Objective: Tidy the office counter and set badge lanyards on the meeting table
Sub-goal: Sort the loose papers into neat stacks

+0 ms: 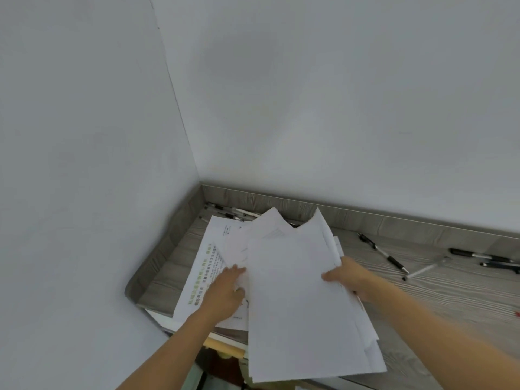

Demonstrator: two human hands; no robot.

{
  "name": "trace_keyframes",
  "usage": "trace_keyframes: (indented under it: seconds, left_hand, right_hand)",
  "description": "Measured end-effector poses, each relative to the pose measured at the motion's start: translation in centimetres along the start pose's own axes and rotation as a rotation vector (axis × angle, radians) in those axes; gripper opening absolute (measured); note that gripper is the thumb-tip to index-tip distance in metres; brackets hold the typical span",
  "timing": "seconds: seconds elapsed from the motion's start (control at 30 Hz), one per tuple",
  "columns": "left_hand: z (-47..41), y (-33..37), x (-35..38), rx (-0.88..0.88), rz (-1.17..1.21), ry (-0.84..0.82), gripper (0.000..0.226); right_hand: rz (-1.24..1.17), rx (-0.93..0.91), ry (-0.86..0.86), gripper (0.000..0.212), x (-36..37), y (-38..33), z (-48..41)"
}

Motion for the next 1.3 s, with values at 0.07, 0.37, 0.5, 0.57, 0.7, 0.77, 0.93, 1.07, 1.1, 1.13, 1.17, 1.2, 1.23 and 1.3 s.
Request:
trace_keyframes:
  seconds: [0.07, 0.37, 0.5, 0.57, 0.7, 0.77, 0.93, 1.07, 1.1, 1.13, 1.17, 1.2, 1.23, 1.3]
  left_hand:
    - [0.3, 0.0, -1.7, -0.09, 0.343, 0.207, 0.068]
    - [-1.4, 12.6, -5.3, 0.099, 1.26, -0.07, 0.057]
    - [-1.8, 17.2, -8.0, 0.286, 1.024, -0.029, 0.056]
    - [-1.9, 18.0, -6.9, 0.277, 0.905, -0.072, 0.056]
    - [-1.9, 18.2, -3.4, 0.231, 0.686, -0.115, 0.046]
    - [-1.7, 18.6, -3.2, 0.233, 0.701, -0.073, 0.035]
    - [-1.1, 21.5, -6.6, 0.376, 0.835, -0.033, 0.037]
    - [-1.5, 20.1, -5.3, 0.337, 0.841, -0.089, 0.038]
    - [-1.6, 19.6, -4.4, 0.309, 0.848, -0.102, 0.04]
    - [-1.7, 19.2, -3.7, 0.282, 0.857, -0.107, 0.042]
    - [-1.9, 18.9, -3.1, 0.262, 0.867, -0.106, 0.041]
    - [-2.1, 18.8, -2.7, 0.246, 0.877, -0.108, 0.037]
    - [-2.2, 18.8, -2.4, 0.235, 0.897, -0.112, 0.032]
    - [-2.5, 18.9, -2.2, 0.222, 0.971, -0.141, 0.026]
  right_hand:
    - [-0.042, -0.085, 0.015, 0.026, -0.9, -1.6, 1.5]
    - [-0.24, -0.484, 0.03, 0.034, -7.0, -9.5, 10.2]
    - [-0.255, -0.521, 0.114, 0.035, -10.0, -10.5, 11.7]
    - [-0.258, -0.517, 0.123, 0.036, -10.6, -10.1, 12.0]
    - [-0.136, -0.44, 0.111, 0.044, -9.5, -7.4, 10.8]
    - [-0.185, -0.455, 0.144, 0.037, -9.4, -7.2, 10.9]
    - [-0.33, -0.579, 0.173, 0.027, -11.0, -9.9, 13.0]
    - [-0.303, -0.583, 0.119, 0.043, -10.4, -8.8, 12.0]
    - [-0.298, -0.554, 0.131, 0.047, -10.0, -7.9, 11.4]
    - [-0.296, -0.522, 0.146, 0.051, -9.4, -6.8, 10.8]
    - [-0.294, -0.501, 0.152, 0.053, -8.8, -6.0, 10.3]
    - [-0.296, -0.489, 0.163, 0.053, -8.3, -5.3, 9.9]
    - [-0.307, -0.492, 0.175, 0.051, -8.0, -5.0, 9.8]
    - [-0.374, -0.505, 0.195, 0.046, -8.4, -4.8, 9.9]
Point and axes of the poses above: each hand's wrist, its own z-axis away from the middle knuckle, its own x-axis out of the palm, y = z × x, the point moved 8 cm from there along -z, towards the middle knuckle, and after that the axes turned 2 degrees about z, right-handed, at the moved point
